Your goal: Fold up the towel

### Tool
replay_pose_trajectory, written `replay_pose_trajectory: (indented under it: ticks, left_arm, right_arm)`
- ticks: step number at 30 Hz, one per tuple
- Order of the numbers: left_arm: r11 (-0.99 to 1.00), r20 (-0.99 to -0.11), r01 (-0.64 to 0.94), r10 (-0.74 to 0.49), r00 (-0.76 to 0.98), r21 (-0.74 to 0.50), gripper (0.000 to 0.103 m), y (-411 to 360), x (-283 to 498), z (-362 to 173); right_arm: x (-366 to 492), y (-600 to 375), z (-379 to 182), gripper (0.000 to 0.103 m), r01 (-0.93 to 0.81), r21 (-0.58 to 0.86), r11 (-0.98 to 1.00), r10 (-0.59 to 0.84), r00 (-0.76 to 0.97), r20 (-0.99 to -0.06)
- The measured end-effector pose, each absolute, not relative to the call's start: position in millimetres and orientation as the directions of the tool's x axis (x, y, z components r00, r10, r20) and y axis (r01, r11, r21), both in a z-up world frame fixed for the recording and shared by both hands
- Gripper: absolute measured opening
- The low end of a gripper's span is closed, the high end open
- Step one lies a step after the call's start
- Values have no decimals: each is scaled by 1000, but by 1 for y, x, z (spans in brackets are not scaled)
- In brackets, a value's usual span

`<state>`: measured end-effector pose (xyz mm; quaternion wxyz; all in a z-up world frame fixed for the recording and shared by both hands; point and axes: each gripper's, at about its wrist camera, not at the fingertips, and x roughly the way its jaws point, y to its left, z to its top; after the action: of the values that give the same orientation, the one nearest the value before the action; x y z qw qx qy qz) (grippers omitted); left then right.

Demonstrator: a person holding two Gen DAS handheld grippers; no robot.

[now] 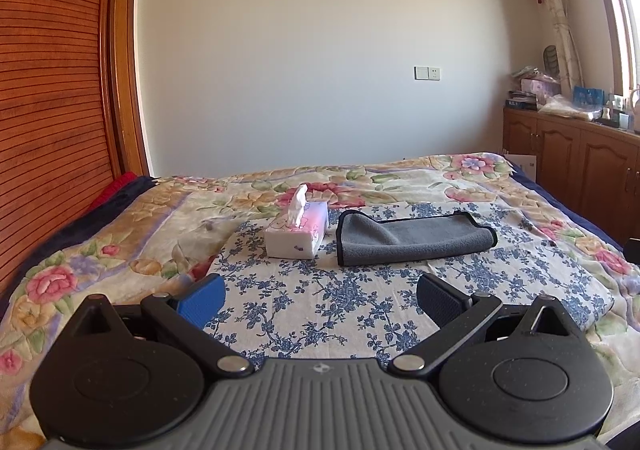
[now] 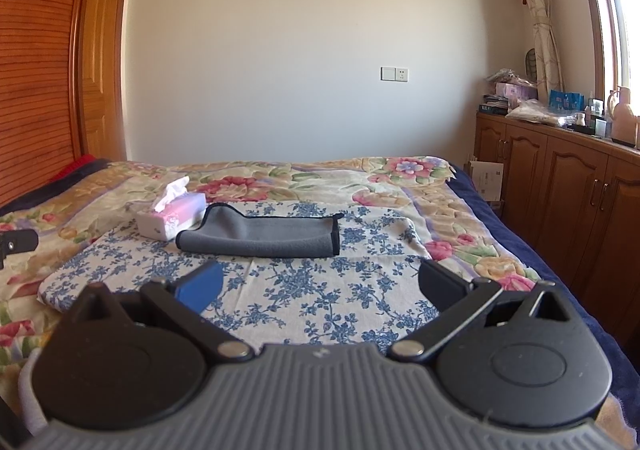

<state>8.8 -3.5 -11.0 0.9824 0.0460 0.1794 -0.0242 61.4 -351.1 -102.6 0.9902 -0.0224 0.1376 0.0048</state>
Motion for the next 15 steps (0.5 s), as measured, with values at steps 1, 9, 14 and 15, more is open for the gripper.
replay_pose_trajectory:
  ticks: [1, 9, 14, 15]
  left_arm:
    - [995, -354, 64, -31, 935, 82, 103, -4, 9, -11]
    - [995, -355, 63, -30, 934, 82, 103, -4, 9, -11]
    - [994, -353, 64, -30, 935, 85, 103, -4, 8, -11]
    - [994, -354, 64, -30, 935, 85, 103, -4, 8, -11]
  right_arm:
    - [61, -351, -103, 103, -16, -43, 999, 4, 962, -273]
    - [62, -351, -103, 103, -16, -43, 999, 4, 962, -273]
    - [62, -351, -103, 103, -15, -43, 999, 3, 962, -273]
    - [62, -351, -103, 103, -16, -42, 999, 3, 962, -273]
